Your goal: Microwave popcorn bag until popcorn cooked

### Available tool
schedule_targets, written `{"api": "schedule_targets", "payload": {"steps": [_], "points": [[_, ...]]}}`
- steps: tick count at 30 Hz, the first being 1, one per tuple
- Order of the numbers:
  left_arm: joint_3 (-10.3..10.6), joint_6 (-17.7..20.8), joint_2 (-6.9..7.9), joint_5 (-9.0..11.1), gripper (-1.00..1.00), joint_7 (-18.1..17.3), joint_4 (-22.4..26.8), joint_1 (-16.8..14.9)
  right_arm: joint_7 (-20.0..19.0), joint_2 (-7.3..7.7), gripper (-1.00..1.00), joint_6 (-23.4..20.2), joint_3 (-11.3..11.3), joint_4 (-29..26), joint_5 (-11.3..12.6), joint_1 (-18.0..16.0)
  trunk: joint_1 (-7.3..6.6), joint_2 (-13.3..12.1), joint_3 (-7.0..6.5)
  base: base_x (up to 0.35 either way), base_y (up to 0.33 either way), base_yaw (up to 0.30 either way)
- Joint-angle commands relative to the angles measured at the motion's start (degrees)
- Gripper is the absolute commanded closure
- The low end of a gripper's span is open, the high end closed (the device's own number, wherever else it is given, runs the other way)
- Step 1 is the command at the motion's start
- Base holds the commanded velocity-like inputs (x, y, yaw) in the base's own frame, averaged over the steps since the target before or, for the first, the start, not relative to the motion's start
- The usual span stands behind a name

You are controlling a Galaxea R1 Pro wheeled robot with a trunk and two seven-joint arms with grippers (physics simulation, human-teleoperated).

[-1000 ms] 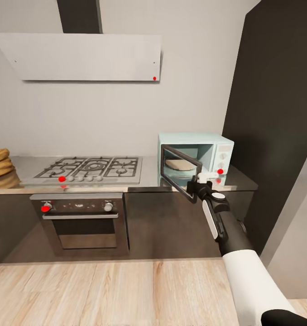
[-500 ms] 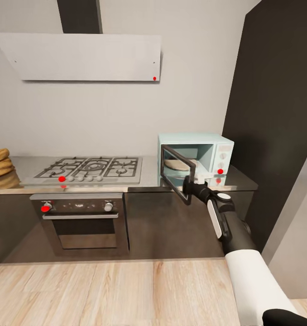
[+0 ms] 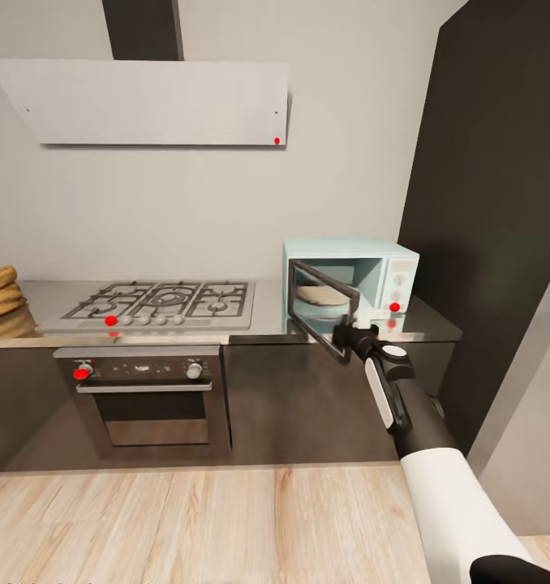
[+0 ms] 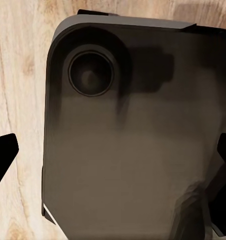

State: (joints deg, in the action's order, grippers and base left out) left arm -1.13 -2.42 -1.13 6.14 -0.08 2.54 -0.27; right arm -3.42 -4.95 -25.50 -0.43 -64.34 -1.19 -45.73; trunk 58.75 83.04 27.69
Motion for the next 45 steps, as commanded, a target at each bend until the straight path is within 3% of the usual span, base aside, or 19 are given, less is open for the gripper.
{"api": "schedule_targets", "payload": {"steps": [1,19,29,35,45], "points": [[-0.1,-0.1,-0.01,0.5,-1.0,0.0,0.0,0.0,2.6,0.03,1.0,-0.3,-0.5,-0.1,-2.6,-0.1,-0.01,0.1,0.06,0.0,0.0,0.0],[-0.1,-0.2,-0.01,0.5,-1.0,0.0,0.0,0.0,2.2,0.08,1.0,-0.3,-0.3,-0.5,-2.5,0.0,-0.01,0.1,0.06,0.0,0.0,0.0],[-0.1,-0.1,-0.01,0.5,-1.0,0.0,0.0,0.0,-7.6,0.9,1.0,-0.8,-0.2,-0.7,-2.5,0.0,-0.01,0.1,0.06,0.0,0.0,0.0],[-0.1,-0.1,-0.01,0.5,-1.0,0.0,0.0,0.0,-11.5,0.91,1.0,-0.8,-0.2,-0.7,-2.5,0.0,-0.01,0.1,0.06,0.0,0.0,0.0],[-0.1,-0.2,-0.01,0.5,-1.0,0.0,0.0,0.0,-12.3,0.74,1.0,-0.9,0.0,-0.7,-2.2,0.0,-0.01,0.1,0.06,0.0,0.0,0.0]]}}
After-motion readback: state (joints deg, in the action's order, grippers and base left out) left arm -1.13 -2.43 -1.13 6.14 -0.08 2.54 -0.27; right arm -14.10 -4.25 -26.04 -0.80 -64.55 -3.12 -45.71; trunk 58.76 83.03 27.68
